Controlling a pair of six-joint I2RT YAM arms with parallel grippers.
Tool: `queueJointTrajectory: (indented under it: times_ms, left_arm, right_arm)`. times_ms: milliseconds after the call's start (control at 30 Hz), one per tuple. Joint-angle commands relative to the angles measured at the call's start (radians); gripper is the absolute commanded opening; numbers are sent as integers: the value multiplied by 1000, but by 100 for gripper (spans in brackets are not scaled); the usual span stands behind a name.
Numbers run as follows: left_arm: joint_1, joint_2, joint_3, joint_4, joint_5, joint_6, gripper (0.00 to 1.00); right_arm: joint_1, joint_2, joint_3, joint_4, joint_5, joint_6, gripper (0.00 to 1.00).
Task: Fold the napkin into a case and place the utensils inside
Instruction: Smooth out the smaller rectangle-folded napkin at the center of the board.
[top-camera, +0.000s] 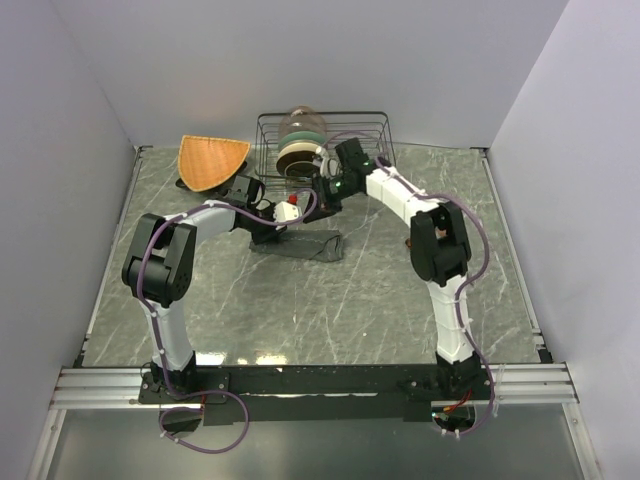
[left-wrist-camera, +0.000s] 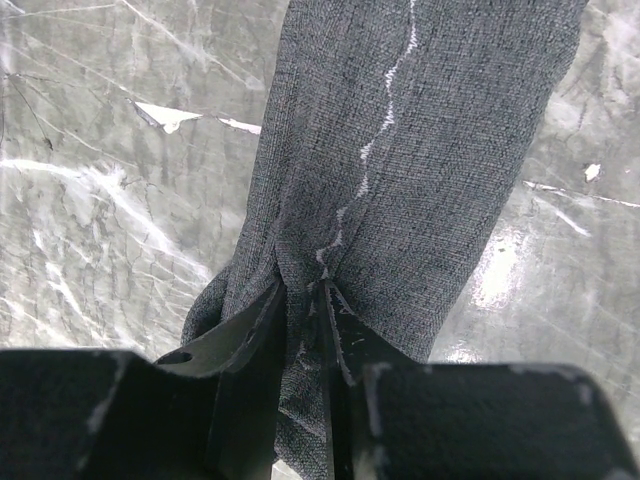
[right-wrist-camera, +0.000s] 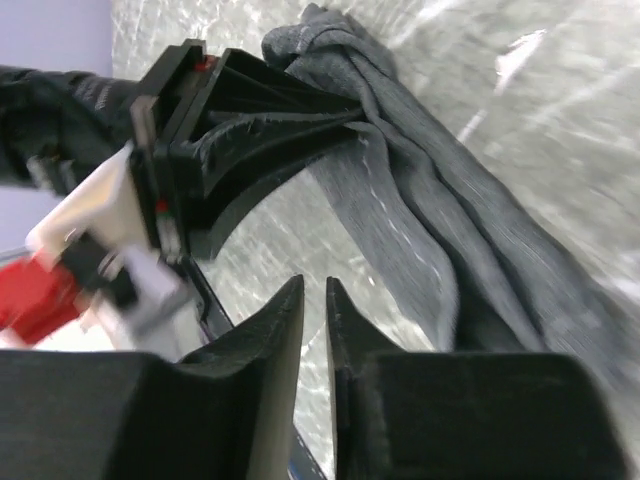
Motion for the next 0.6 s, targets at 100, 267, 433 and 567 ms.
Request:
queueJointTrajectory:
  times_ms: [100, 267, 433, 567]
  left_arm:
    - [0, 36, -15, 14, -29, -11, 25]
    - [1, 45, -12, 17, -33, -19, 26]
    - [3, 36, -28, 28, -38, -25, 30]
    - [3, 22, -34, 45, -37, -52, 36]
  right_arm:
    - [55, 5, -114, 244, 70, 125, 10]
    - [95, 44, -114, 303, 99, 131, 7]
    - [108, 90, -123, 315, 171, 135, 7]
    - [118, 127, -111, 300, 216, 119, 7]
